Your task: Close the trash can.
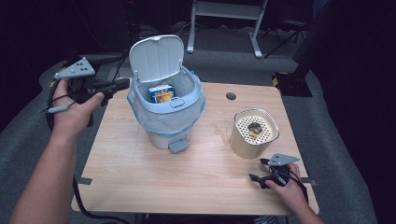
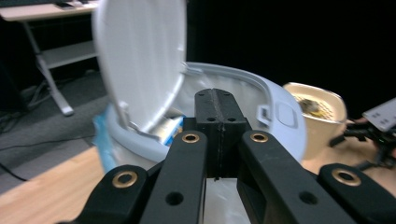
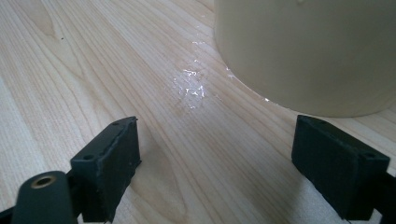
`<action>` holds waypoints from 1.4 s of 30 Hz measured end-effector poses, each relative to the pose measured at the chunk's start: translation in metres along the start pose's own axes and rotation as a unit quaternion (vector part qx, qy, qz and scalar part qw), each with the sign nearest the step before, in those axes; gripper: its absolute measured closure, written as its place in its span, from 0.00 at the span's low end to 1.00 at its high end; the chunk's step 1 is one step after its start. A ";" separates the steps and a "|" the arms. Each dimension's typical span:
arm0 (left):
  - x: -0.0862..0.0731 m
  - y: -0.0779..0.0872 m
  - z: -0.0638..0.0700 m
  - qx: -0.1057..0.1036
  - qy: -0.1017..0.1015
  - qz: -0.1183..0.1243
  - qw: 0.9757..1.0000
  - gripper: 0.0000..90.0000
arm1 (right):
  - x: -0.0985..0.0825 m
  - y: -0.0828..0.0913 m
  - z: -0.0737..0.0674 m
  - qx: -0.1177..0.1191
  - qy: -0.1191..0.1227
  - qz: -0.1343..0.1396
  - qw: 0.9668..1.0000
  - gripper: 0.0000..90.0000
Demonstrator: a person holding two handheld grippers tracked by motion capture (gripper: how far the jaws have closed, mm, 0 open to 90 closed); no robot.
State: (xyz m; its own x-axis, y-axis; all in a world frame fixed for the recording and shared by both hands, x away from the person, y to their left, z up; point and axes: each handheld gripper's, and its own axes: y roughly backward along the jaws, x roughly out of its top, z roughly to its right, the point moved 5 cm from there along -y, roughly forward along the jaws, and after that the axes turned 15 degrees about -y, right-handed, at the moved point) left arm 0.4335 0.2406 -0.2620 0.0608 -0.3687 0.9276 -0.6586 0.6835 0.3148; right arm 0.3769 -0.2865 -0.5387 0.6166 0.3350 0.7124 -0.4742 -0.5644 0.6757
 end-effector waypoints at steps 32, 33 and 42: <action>0.004 -0.058 -0.087 0.079 0.048 -0.026 0.995 1.00 | 0.000 0.000 0.000 0.001 -0.001 0.001 1.000 0.17; 0.005 -0.060 -0.088 0.077 0.048 -0.026 0.996 1.00 | 0.000 0.000 0.000 0.000 0.000 0.001 1.000 0.17; 0.011 -0.066 -0.082 0.050 0.051 -0.005 0.997 1.00 | 0.000 0.000 0.000 0.000 0.000 0.001 1.000 0.17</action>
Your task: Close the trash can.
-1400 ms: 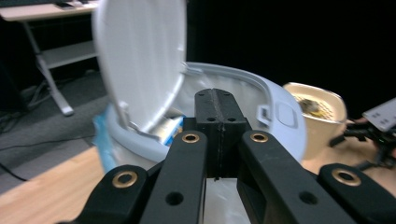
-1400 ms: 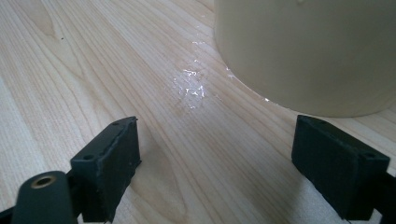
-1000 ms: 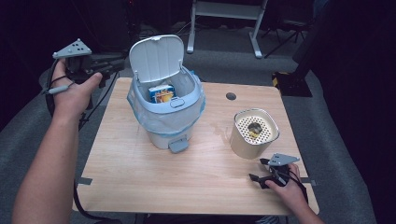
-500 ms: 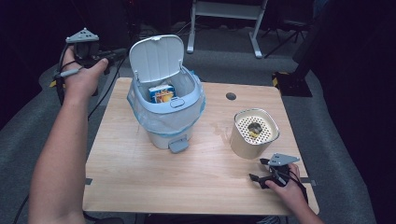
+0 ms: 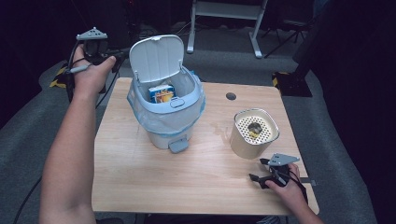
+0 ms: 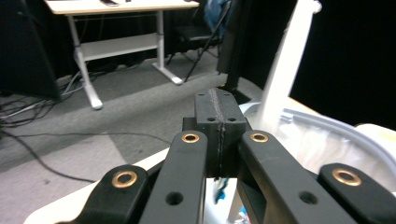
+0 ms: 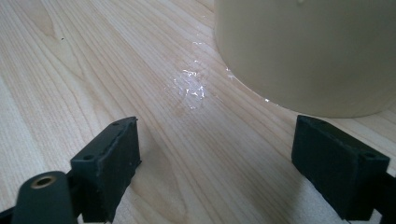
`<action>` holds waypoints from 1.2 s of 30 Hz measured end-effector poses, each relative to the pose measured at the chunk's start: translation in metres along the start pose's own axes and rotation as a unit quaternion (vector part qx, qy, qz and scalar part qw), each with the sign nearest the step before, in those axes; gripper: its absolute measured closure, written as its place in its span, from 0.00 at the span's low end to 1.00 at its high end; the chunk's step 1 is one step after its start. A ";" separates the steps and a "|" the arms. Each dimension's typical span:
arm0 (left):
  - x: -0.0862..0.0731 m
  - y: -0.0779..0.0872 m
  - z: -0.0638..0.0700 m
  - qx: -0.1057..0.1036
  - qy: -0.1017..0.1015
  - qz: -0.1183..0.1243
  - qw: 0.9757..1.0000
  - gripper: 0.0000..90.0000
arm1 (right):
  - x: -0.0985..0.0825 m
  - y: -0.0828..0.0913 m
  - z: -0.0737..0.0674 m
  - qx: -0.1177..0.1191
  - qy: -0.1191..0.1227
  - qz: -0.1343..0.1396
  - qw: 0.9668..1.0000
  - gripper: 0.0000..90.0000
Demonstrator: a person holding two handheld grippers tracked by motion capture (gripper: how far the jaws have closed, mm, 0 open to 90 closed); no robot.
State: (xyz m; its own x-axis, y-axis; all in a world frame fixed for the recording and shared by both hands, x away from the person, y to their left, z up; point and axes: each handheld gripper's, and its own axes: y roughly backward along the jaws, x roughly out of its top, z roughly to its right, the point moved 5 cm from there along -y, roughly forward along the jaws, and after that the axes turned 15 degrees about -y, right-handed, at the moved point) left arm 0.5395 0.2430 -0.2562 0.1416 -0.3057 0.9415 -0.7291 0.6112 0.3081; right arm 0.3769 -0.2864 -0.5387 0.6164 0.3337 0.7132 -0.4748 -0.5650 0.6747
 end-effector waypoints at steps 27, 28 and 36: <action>0.008 -0.003 0.079 -0.083 -0.047 -0.018 0.995 1.00 | 0.000 0.000 0.000 0.000 0.001 0.000 1.000 0.17; 0.008 -0.004 0.081 -0.087 -0.049 -0.021 0.995 1.00 | 0.000 0.000 0.000 0.000 0.001 0.000 1.000 0.17; 0.005 -0.020 0.111 -0.123 -0.058 -0.035 0.990 1.00 | 0.000 0.000 0.000 0.001 0.001 0.000 1.000 0.17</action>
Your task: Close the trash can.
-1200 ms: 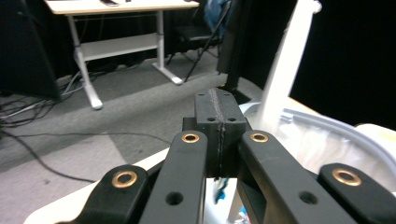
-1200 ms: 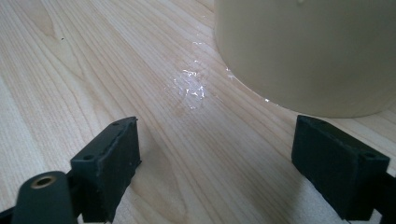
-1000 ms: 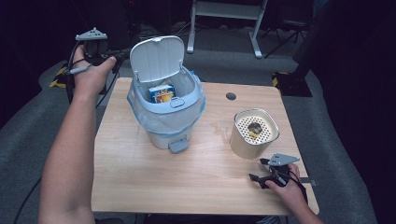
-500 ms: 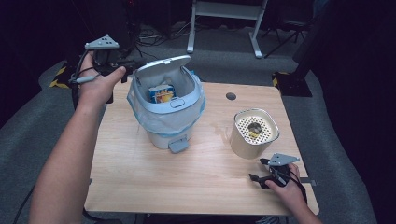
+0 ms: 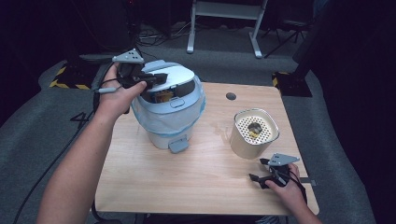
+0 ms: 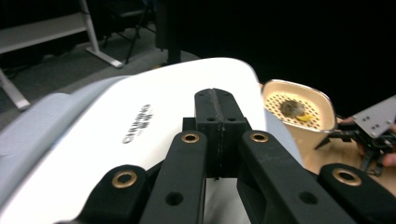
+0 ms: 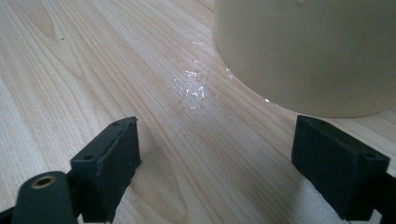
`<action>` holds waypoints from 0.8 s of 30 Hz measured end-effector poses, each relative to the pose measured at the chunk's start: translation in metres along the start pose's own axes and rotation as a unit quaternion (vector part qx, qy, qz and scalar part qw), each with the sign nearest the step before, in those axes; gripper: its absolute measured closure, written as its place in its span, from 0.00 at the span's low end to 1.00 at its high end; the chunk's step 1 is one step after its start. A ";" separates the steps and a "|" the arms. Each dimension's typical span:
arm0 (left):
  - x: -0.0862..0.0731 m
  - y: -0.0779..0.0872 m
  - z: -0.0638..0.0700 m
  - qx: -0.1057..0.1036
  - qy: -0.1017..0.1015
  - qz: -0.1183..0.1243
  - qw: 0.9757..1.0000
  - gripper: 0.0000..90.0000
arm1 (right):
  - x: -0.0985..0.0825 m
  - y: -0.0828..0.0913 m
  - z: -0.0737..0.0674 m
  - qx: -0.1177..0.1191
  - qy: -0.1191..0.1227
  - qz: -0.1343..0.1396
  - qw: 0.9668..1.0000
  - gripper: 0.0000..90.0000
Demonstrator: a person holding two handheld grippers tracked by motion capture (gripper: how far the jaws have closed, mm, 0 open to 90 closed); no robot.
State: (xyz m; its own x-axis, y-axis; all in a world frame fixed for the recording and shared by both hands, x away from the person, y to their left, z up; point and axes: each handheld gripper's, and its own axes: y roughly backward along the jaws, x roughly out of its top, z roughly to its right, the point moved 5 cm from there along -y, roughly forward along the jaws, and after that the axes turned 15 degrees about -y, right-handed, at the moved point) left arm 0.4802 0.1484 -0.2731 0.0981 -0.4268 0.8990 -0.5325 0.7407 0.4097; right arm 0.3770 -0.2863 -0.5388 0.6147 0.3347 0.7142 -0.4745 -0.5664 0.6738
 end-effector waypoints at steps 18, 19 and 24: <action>-0.009 -0.024 0.011 0.005 0.005 -0.066 0.998 1.00 | 0.000 0.000 0.000 0.001 0.001 0.000 1.000 0.17; -0.010 -0.024 0.011 0.007 0.010 -0.065 0.998 1.00 | 0.000 0.000 0.000 0.001 0.001 0.000 1.000 0.17; -0.009 -0.024 0.011 0.010 0.018 -0.067 0.998 1.00 | 0.000 0.000 0.000 0.001 0.001 0.000 1.000 0.17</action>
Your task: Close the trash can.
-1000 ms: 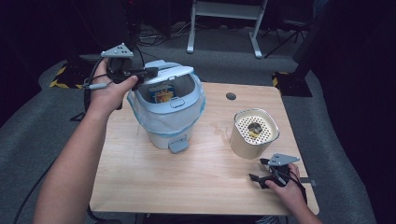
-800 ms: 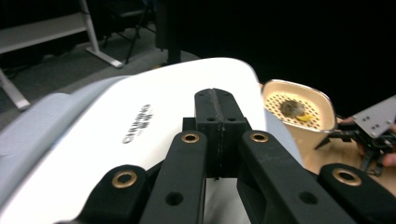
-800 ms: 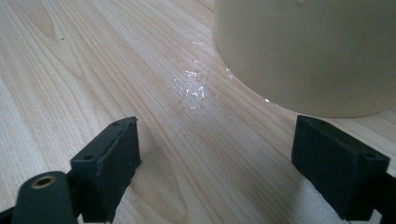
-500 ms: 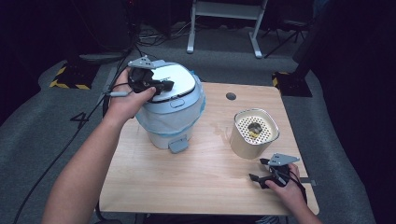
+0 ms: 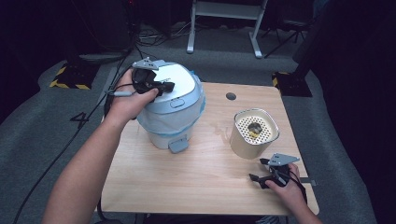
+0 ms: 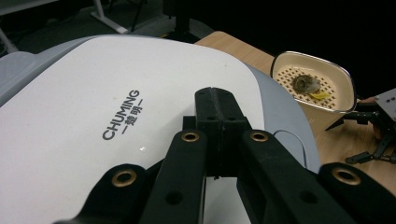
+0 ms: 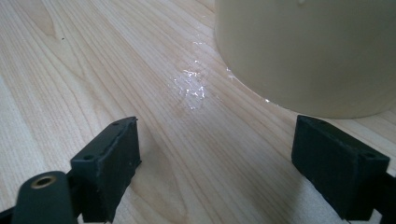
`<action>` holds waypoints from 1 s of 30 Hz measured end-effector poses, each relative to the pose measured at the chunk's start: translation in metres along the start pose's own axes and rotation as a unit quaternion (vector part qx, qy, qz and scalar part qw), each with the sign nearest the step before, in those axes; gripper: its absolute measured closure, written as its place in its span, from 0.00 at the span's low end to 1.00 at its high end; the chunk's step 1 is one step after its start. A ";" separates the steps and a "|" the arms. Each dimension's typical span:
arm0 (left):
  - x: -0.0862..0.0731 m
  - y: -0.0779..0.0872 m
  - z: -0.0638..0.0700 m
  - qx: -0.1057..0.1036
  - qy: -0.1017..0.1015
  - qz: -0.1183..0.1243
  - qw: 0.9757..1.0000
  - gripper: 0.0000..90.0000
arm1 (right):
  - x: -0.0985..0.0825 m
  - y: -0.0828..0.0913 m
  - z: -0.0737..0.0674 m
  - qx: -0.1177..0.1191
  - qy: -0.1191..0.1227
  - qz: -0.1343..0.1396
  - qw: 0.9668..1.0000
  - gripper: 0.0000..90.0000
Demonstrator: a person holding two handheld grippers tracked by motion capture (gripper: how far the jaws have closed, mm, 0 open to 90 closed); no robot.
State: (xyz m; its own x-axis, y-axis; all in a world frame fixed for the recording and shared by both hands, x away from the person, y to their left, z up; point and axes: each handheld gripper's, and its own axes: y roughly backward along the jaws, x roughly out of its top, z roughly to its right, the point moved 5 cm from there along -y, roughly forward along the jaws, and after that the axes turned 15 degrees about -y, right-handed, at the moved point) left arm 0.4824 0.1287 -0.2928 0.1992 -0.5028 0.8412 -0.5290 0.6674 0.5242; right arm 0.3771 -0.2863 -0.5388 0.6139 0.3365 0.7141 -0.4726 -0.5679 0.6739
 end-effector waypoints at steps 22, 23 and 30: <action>0.003 -0.003 0.005 0.028 -0.015 -0.048 0.998 1.00 | 0.000 0.000 0.000 0.000 0.000 0.000 1.000 0.17; 0.003 -0.003 0.005 0.029 -0.014 -0.045 0.998 1.00 | 0.000 0.000 0.000 0.000 0.000 0.000 1.000 0.17; 0.000 -0.002 0.004 0.027 -0.003 -0.023 0.999 1.00 | 0.000 0.000 0.000 0.000 0.000 0.000 1.000 0.17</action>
State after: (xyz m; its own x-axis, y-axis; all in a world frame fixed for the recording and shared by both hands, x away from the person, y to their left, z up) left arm 0.4801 0.1249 -0.2950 0.2194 -0.5360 0.8152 -0.5639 0.6122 0.5542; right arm 0.3770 -0.2863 -0.5388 0.6139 0.3368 0.7139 -0.4721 -0.5682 0.6740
